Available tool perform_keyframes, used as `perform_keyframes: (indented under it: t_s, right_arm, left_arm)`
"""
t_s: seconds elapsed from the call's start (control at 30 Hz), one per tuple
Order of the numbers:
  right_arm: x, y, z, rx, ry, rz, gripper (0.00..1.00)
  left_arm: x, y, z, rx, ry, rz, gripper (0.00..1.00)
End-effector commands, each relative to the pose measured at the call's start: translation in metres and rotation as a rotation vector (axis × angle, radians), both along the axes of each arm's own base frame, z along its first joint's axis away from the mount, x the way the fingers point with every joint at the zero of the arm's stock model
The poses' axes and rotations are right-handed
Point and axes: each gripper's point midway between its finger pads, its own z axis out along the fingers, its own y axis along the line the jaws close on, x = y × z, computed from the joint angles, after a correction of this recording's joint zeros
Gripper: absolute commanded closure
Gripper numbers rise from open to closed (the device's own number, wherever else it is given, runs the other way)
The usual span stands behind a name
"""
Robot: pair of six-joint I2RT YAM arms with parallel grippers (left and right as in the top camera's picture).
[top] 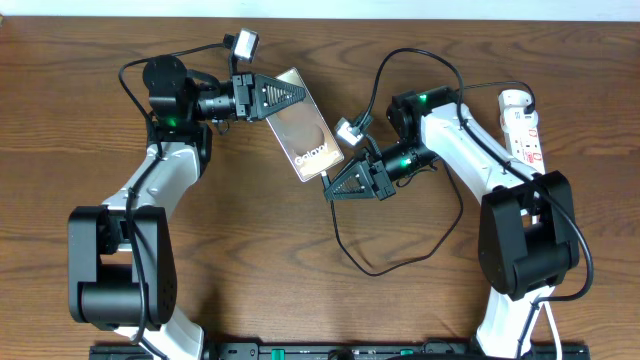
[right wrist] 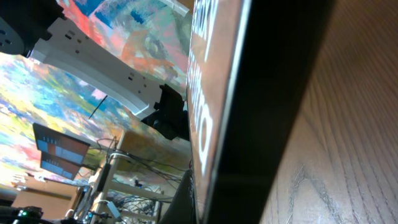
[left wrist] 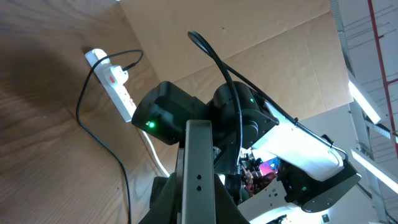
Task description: Plug charger to phone and switch on socket
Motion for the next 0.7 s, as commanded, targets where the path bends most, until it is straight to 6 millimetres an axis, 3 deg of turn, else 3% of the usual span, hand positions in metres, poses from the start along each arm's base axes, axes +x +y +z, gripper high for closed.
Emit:
perform_keyframes:
  t_s: [0.0,0.67]
  right_arm:
    - [0.0055,0.0053,0.0141,0.074,0.024,-0.027,0.99]
    - [0.0103,-0.0022,0.0084,0.043,0.012,-0.038,0.99]
  left_arm:
    - [-0.0156,-0.0099,0.0103,0.011,-0.060,-0.092,0.93]
    - [-0.0158,-0.0100,0.0102,0.011,-0.054,-0.093,0.93]
